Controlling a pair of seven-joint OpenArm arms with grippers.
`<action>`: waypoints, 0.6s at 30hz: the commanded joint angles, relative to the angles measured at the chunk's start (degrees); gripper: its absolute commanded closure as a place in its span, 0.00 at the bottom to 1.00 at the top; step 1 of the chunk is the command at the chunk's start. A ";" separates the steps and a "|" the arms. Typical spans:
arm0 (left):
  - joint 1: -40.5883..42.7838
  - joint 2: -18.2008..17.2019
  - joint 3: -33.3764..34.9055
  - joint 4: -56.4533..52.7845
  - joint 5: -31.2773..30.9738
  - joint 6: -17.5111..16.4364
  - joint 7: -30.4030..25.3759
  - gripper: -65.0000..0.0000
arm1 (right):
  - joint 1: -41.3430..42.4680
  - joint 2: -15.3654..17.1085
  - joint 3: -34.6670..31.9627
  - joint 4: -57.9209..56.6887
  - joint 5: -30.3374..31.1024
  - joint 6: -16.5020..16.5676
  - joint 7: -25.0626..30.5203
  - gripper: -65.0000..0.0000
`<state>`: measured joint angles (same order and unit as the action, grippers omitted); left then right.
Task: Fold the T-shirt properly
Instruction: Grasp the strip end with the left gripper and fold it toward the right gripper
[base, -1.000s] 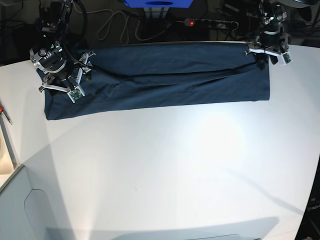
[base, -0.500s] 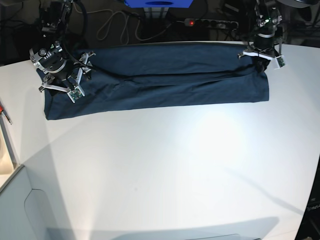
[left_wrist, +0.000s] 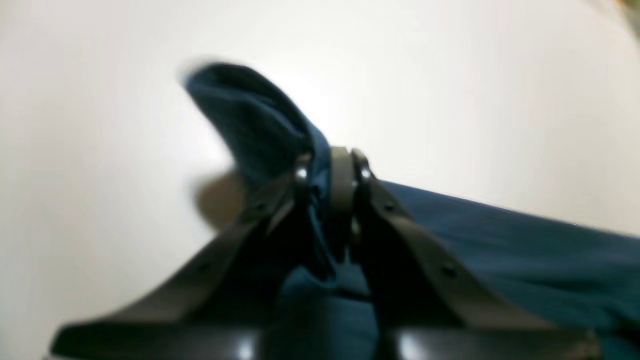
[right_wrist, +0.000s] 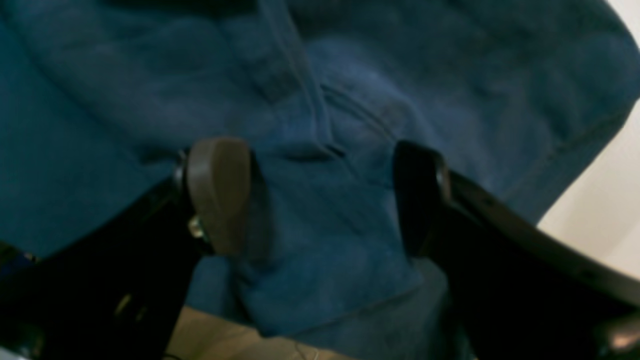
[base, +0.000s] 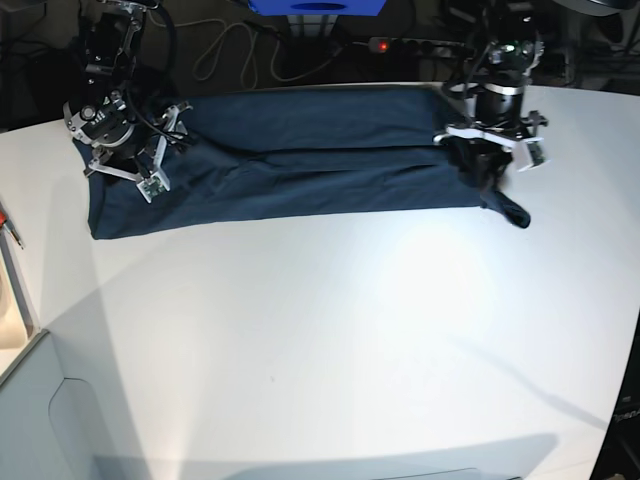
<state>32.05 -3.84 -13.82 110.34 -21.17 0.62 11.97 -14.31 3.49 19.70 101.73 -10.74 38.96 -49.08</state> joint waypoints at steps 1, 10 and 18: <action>0.34 -0.25 1.47 1.35 -0.15 -0.23 -1.37 1.00 | 0.90 0.43 0.12 0.38 0.15 1.04 0.51 0.35; -0.27 -0.25 21.25 0.47 9.34 -0.14 -1.72 1.00 | 1.25 0.51 0.12 -0.15 0.15 1.04 0.51 0.35; -4.40 -0.25 32.33 -5.07 12.86 -0.14 -1.72 1.00 | 1.25 0.51 0.03 -0.15 0.15 1.04 0.51 0.35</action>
<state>27.55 -4.34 18.35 104.29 -8.08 0.86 11.70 -13.39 3.60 19.64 100.90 -10.72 38.96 -48.93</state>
